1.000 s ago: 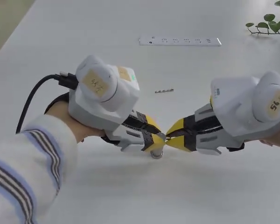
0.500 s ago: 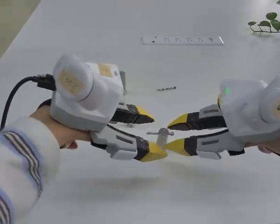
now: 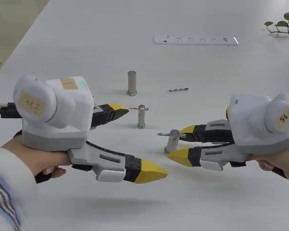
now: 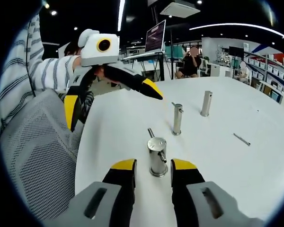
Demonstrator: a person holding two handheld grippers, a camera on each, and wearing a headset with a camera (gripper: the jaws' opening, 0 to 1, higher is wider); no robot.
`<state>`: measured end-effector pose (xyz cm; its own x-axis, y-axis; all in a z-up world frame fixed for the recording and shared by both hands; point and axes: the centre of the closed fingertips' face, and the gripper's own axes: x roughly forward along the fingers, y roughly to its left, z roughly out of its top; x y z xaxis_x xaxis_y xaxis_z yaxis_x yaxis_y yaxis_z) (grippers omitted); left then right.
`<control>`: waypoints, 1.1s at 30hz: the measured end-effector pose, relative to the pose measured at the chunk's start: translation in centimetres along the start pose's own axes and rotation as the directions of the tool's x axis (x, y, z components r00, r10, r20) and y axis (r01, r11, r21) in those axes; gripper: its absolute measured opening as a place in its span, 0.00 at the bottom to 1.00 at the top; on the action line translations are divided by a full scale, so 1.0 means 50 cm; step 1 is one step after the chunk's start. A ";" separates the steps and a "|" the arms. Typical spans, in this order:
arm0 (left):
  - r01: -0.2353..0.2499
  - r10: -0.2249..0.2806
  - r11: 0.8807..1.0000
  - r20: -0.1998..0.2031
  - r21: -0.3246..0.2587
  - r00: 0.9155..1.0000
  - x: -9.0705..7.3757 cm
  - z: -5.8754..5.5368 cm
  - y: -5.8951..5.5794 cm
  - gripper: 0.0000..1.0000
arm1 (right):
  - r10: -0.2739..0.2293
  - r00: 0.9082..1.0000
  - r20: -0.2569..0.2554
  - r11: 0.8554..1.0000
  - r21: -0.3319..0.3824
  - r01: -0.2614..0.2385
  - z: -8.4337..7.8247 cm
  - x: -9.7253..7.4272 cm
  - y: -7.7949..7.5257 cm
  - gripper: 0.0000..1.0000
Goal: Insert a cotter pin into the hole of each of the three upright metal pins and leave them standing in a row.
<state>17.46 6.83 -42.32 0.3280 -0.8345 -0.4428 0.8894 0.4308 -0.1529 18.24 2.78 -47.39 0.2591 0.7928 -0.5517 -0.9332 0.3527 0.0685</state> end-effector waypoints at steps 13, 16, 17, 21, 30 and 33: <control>0.010 -0.009 0.998 0.019 -0.055 1.000 -0.007 -0.018 -0.028 0.99 | -0.015 0.996 0.091 0.999 0.046 0.011 0.008 0.014 -0.013 0.24; 0.008 -0.007 0.998 0.014 -0.061 1.000 -0.007 -0.022 -0.031 0.99 | -0.014 0.994 0.108 0.999 0.049 0.009 0.013 0.016 -0.011 0.21; 0.003 -0.002 0.998 0.016 -0.065 1.000 -0.008 -0.022 -0.030 0.99 | -0.016 0.994 0.109 0.998 0.055 0.010 0.014 0.018 -0.011 0.19; -0.013 0.016 0.996 0.029 -0.088 0.999 -0.012 -0.022 -0.026 0.99 | -0.019 0.993 0.117 0.999 0.046 0.014 0.017 0.022 -0.012 0.11; -0.024 0.025 0.995 0.012 -0.094 1.000 -0.019 -0.031 -0.023 0.99 | -0.013 0.992 0.126 1.000 0.011 0.011 0.020 0.020 -0.011 0.09; -0.027 0.028 0.995 0.009 -0.095 1.000 -0.021 -0.033 -0.020 0.99 | -0.015 0.993 0.118 1.000 -0.004 0.015 0.022 0.020 -0.014 0.09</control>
<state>15.69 7.82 -43.16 0.3556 -0.8250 -0.4393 0.8459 0.4840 -0.2243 19.41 3.86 -47.09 0.3005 0.8406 -0.4506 -0.9301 0.3629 0.0568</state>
